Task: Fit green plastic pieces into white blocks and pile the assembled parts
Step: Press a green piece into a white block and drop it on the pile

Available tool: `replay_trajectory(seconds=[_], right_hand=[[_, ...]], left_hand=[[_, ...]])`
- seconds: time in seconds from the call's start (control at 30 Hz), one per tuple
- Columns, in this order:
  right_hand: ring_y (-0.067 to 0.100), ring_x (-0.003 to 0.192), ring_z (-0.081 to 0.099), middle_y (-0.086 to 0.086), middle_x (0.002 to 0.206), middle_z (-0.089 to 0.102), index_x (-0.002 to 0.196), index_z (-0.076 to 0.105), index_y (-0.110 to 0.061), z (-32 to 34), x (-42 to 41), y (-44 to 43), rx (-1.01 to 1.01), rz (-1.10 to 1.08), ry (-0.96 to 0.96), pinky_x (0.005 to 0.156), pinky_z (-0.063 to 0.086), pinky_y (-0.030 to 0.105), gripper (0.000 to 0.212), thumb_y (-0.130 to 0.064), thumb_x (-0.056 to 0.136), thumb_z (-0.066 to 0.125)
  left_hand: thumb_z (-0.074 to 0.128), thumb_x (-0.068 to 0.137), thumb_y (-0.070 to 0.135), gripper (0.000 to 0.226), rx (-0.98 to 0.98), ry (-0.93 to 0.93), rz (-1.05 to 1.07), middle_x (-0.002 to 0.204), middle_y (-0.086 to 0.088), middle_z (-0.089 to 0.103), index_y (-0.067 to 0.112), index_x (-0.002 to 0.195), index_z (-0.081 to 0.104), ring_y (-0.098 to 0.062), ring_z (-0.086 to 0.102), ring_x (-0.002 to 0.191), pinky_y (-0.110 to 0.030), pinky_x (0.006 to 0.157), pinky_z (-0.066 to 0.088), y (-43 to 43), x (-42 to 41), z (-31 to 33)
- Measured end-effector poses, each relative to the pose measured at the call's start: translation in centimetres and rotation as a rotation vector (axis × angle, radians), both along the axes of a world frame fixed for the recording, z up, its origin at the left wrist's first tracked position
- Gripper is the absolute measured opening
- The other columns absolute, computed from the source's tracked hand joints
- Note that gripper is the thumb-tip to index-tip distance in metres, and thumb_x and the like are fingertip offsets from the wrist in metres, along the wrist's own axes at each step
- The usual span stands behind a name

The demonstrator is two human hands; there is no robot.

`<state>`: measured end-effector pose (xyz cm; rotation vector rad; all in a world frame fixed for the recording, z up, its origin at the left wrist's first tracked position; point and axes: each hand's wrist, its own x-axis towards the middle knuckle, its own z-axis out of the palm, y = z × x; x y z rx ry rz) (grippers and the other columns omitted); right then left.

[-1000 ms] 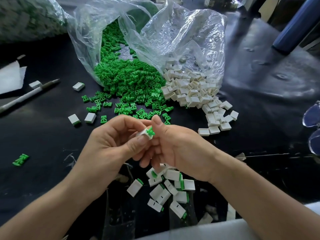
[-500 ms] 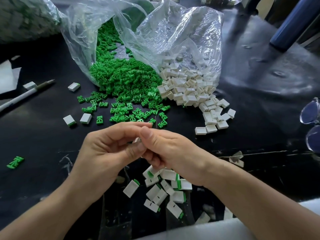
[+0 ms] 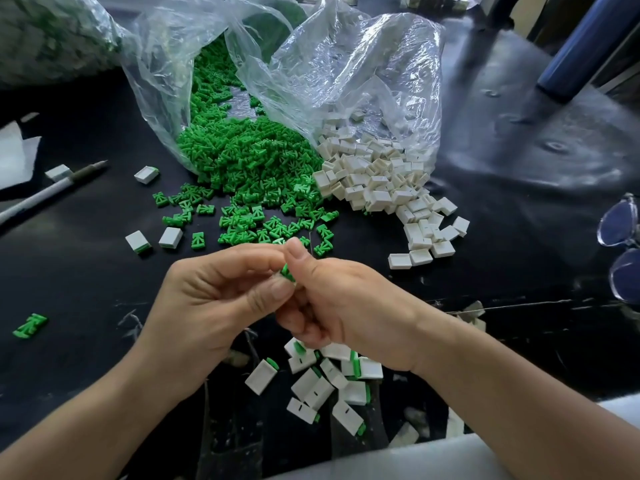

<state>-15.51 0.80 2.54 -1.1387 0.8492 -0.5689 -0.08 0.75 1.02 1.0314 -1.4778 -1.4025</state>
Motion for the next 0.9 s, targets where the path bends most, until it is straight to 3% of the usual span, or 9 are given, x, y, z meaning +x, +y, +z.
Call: replay_trajectory(seconds=[0.1,0.2,0.27,0.33,0.5,0.6,0.67,0.8,0.9], right_hand=[[0.006,0.049,0.034,-0.007,0.053,0.042,0.070,0.047,-0.011,-0.03,0.08,-0.03,0.041,-0.002,-0.013,0.049,0.028,0.019,0.051,-0.060,0.072,0.033],[0.006,0.051,0.034,-0.005,0.058,0.040,0.098,0.054,0.012,-0.28,-0.02,-0.23,0.025,0.013,0.017,0.049,0.028,0.018,0.075,-0.056,0.074,0.034],[0.006,0.054,0.034,-0.004,0.060,0.039,0.120,0.046,0.013,-0.21,-0.18,-0.26,0.037,0.016,-0.029,0.051,0.028,0.018,0.080,-0.052,0.074,0.037],[0.006,0.054,0.034,-0.005,0.061,0.038,0.122,0.050,0.005,0.03,-0.41,-0.24,0.073,0.017,-0.110,0.052,0.028,0.017,0.072,-0.047,0.074,0.040],[0.006,0.053,0.032,-0.005,0.060,0.035,0.086,0.052,-0.003,0.42,-0.04,0.16,0.060,0.004,-0.087,0.051,0.028,0.015,0.045,-0.044,0.073,0.041],[0.006,0.054,0.031,-0.004,0.060,0.036,0.112,0.045,0.018,0.43,0.05,0.08,0.046,0.005,-0.042,0.051,0.028,0.016,0.075,-0.046,0.074,0.040],[0.007,0.055,0.033,-0.004,0.060,0.038,0.122,0.039,0.017,0.34,-0.05,-0.02,0.059,0.011,-0.072,0.052,0.027,0.018,0.081,-0.049,0.074,0.040],[0.005,0.055,0.037,-0.006,0.062,0.044,0.096,0.055,-0.002,0.57,-0.35,-0.04,0.051,0.001,-0.080,0.051,0.030,0.015,0.037,-0.034,0.093,0.038],[0.003,0.054,0.039,-0.009,0.061,0.046,0.096,0.058,-0.008,0.67,-0.54,-0.13,-0.030,-0.016,0.028,0.050,0.031,0.013,0.035,-0.036,0.090,0.039]], left_hand=[[0.065,0.067,0.012,0.029,-0.011,0.079,-0.032,0.077,-0.012,0.070,-0.003,0.091,0.070,-0.028,0.067,0.065,-0.040,0.067,0.057,0.03,-0.24,0.39],[0.066,0.064,0.009,0.026,0.013,0.168,-0.011,0.073,-0.013,0.071,-0.004,0.085,0.071,-0.031,0.065,0.055,-0.033,0.057,0.056,0.03,-0.30,0.38],[0.070,0.060,0.016,0.026,0.030,0.197,-0.013,0.079,-0.012,0.073,0.005,0.084,0.074,-0.029,0.067,0.059,-0.030,0.058,0.056,0.00,-0.20,0.29],[0.074,0.060,0.024,0.027,0.015,0.194,-0.034,0.091,-0.008,0.074,0.014,0.085,0.076,-0.026,0.070,0.070,-0.028,0.062,0.056,-0.01,-0.04,0.22],[0.075,0.058,0.058,0.044,-0.022,0.015,-0.064,0.103,0.006,0.072,0.035,0.096,0.073,-0.014,0.068,0.092,-0.035,0.083,0.055,-0.16,0.31,-0.08],[0.076,0.055,0.059,0.052,0.016,0.021,-0.056,0.099,0.003,0.073,0.031,0.098,0.072,-0.015,0.069,0.090,-0.041,0.084,0.054,-0.25,0.25,0.03],[0.077,0.055,0.058,0.054,0.035,0.031,-0.052,0.095,0.001,0.073,0.027,0.100,0.072,-0.016,0.069,0.087,-0.042,0.083,0.055,-0.26,0.25,0.10],[0.079,0.058,0.048,0.050,0.043,0.107,-0.043,0.097,-0.006,0.073,0.018,0.098,0.074,-0.021,0.070,0.082,-0.032,0.073,0.056,-0.05,0.26,0.36],[0.077,0.060,0.046,0.044,0.057,0.164,-0.058,0.110,-0.006,0.070,0.016,0.092,0.076,-0.023,0.068,0.095,-0.027,0.075,0.054,0.02,0.24,0.80]])
